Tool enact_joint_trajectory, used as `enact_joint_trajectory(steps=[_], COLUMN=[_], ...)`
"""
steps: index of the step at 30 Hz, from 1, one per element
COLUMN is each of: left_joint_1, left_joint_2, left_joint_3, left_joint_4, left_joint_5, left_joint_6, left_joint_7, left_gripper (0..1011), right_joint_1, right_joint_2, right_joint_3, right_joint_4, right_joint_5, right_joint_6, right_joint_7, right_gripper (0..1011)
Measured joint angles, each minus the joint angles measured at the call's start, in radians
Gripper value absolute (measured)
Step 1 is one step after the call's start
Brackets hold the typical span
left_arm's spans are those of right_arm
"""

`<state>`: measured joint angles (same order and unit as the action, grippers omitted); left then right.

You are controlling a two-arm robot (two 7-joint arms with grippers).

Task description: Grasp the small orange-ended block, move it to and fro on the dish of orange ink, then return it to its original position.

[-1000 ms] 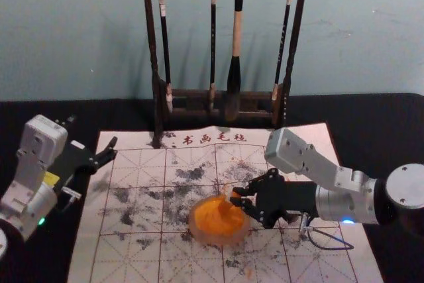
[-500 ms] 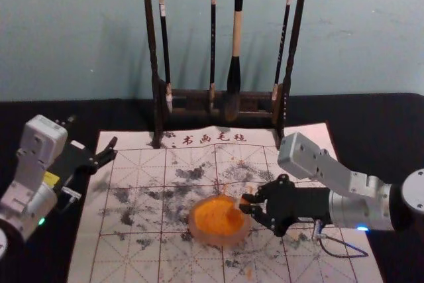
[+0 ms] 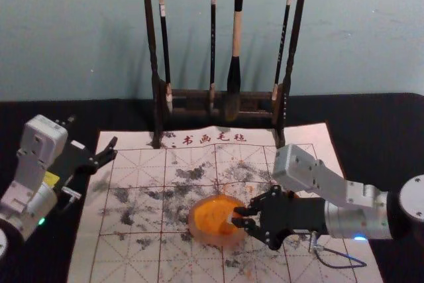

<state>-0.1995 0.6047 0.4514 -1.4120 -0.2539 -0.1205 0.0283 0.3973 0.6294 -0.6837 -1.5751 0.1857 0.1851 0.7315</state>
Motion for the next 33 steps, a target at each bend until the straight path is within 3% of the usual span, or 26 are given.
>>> enact_joint_trajectory(steps=[12, 19, 26, 33], left_joint_1=[0.000, 0.000, 0.000, 0.000], left_joint_2=[0.000, 0.000, 0.000, 0.000], left_joint_3=[0.000, 0.000, 0.000, 0.000], left_joint_4=[0.000, 0.000, 0.000, 0.000], left_joint_5=[0.000, 0.000, 0.000, 0.000], left_joint_6=[0.000, 0.000, 0.000, 0.000], left_joint_7=[0.000, 0.000, 0.000, 0.000], left_gripper=[1001, 1001, 1001, 1001], right_joint_1=[0.056, 0.073, 0.070, 0.044], right_joint_2=[-0.047, -0.056, -0.040, 0.002], right_joint_3=[-0.023, -0.022, -0.012, -0.005], right_joint_4=[0.069, 0.096, 0.090, 0.037], right_joint_5=[-0.035, -0.046, -0.048, -0.043], right_joint_6=[0.000, 0.002, 0.004, 0.007], right_joint_7=[-0.008, -0.014, -0.013, 0.001], right_gripper=[90, 90, 90, 90])
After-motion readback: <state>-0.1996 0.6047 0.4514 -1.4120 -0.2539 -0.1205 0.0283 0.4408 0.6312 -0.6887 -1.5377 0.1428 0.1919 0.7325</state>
